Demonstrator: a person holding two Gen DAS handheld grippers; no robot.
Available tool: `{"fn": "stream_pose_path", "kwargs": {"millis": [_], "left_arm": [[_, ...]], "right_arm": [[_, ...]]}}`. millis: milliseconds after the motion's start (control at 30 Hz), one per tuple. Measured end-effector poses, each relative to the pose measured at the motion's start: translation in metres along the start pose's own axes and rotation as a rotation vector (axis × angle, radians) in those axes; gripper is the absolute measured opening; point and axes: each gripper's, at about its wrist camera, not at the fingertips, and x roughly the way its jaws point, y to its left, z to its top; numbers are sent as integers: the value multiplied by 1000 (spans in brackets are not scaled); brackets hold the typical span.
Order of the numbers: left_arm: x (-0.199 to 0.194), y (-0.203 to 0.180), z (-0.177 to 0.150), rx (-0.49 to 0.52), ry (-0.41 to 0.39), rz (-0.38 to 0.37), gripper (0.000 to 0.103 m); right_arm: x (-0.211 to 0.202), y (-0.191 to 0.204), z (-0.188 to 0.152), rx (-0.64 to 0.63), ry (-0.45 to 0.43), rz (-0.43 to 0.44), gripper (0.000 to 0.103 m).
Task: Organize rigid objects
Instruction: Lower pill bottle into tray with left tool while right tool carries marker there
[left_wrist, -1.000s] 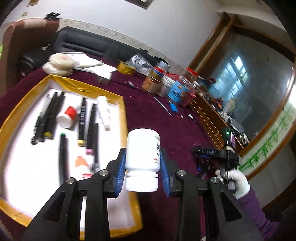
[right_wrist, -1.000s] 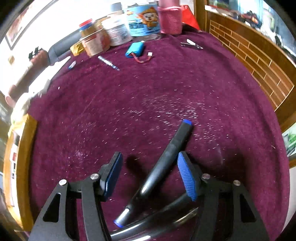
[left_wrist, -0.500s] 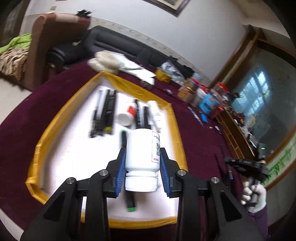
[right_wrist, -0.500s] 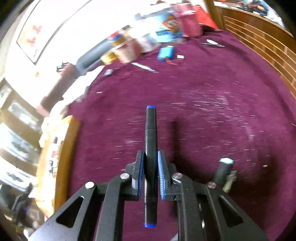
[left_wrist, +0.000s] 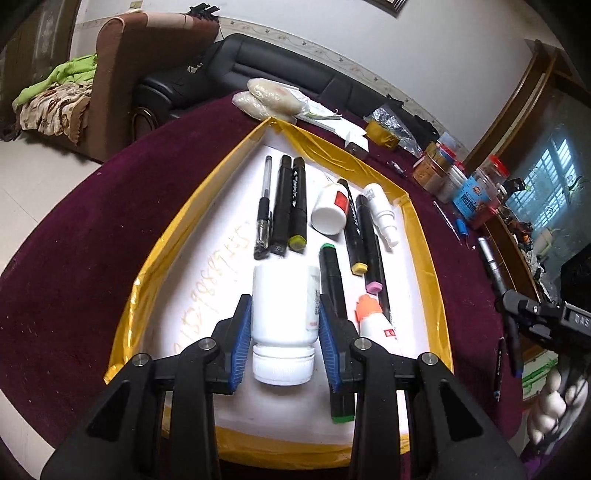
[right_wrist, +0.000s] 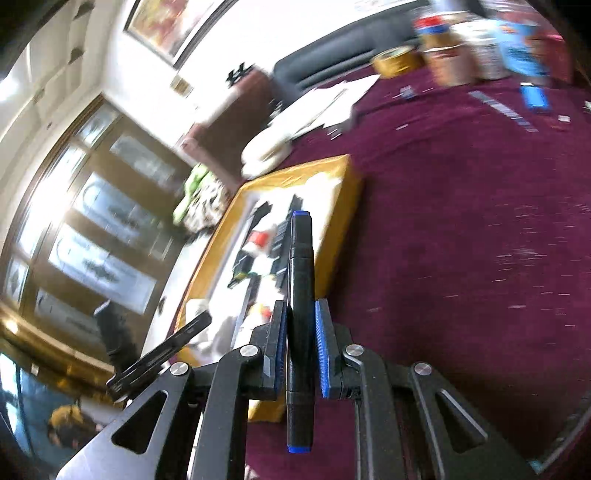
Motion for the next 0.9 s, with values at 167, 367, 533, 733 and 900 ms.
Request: {"fn": "stream_pose_path", "kwargs": {"millis": [167,367,533,733,900], "left_arm": [[-2,6,3,-28,-8,-39,35],[-28,14,6,-54,-86,-85,54],[-54,35,11,-101,-170,-78,55],[-66,55,12,-145,-211,-89,58],[-59,53,11,-142,-192,-104,58]], "right_arm": [[51,38,-6,-31,101,67,13],[116,74,-15,-50,219,97,14],[152,95,-21,-67,275,111,14],[151,103,-19,-147,203,-4,14],[153,97,-12,-133,200,-76,14]]}}
